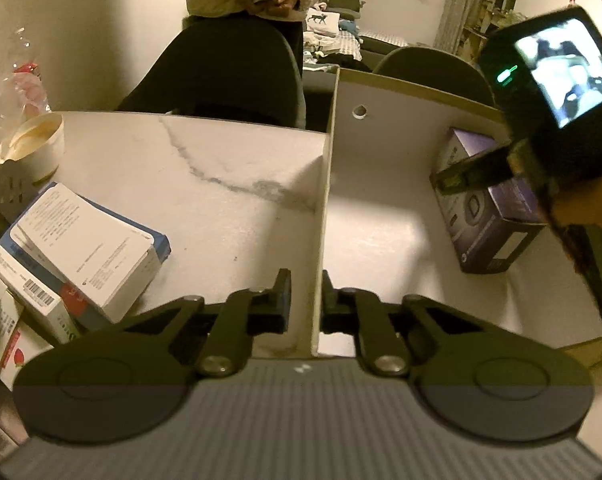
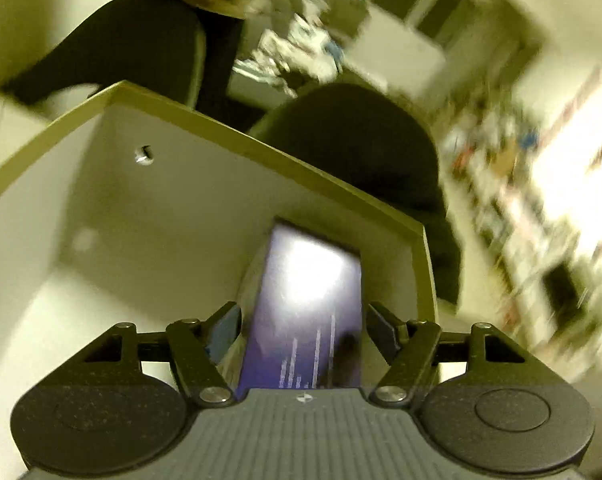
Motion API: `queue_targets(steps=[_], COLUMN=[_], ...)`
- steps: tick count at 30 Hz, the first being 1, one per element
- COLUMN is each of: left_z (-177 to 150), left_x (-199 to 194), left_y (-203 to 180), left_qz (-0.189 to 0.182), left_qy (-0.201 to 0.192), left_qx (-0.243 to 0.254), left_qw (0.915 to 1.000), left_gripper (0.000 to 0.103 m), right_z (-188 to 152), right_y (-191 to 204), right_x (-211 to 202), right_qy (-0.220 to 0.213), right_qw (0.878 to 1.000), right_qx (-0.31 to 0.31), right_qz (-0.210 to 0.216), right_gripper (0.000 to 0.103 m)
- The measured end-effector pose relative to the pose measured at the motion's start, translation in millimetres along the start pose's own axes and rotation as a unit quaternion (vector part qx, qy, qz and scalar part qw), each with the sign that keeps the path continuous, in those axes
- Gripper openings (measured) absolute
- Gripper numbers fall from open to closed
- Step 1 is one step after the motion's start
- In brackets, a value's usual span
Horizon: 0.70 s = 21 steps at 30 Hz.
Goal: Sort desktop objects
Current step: 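Lower the purple box into the tall box and open the right gripper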
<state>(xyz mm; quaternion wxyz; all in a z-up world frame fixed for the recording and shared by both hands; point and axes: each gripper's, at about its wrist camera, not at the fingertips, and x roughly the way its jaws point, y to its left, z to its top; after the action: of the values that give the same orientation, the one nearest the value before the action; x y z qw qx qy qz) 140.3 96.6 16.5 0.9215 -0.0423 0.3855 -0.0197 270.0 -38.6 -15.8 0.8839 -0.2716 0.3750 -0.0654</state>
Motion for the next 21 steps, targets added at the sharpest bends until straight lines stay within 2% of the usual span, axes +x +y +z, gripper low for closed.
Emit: queue_targets(steps=[4, 7, 10, 13, 18, 21], left_z=[-1, -2, -1, -2, -3, -3], left_x=[-1, 0, 1, 1, 0, 0], left_y=[-2, -1, -1, -1, -2, -1], left_qz=[0.002, 0.001, 0.001, 0.002, 0.004, 0.004], left_qy=[0.0, 0.001, 0.001, 0.001, -0.001, -0.002], left_qx=[0.002, 0.001, 0.0, 0.001, 0.0, 0.0], left_qw=[1.0, 1.0, 1.0, 1.0, 1.0, 1.0], left_gripper=[0.009, 0.009, 0.009, 0.009, 0.007, 0.006], right_z=[-8, -17, -22, -30, -41, -44], right_y=[29, 43, 51, 60, 75, 78], right_x=[-8, -7, -1, 4, 12, 18], right_qy=[-0.042, -0.056, -0.043, -0.038, -0.023, -0.014], right_qw=[0.992, 0.982, 0.975, 0.961, 0.93, 0.923], right_qx=[-0.114, -0.178, -0.217, -0.272, -0.361, -0.379], right_qz=[-0.022, -0.012, 0.004, -0.024, -0.063, -0.07], right_gripper=[0.072, 0.064, 0.062, 0.062, 0.066, 0.068])
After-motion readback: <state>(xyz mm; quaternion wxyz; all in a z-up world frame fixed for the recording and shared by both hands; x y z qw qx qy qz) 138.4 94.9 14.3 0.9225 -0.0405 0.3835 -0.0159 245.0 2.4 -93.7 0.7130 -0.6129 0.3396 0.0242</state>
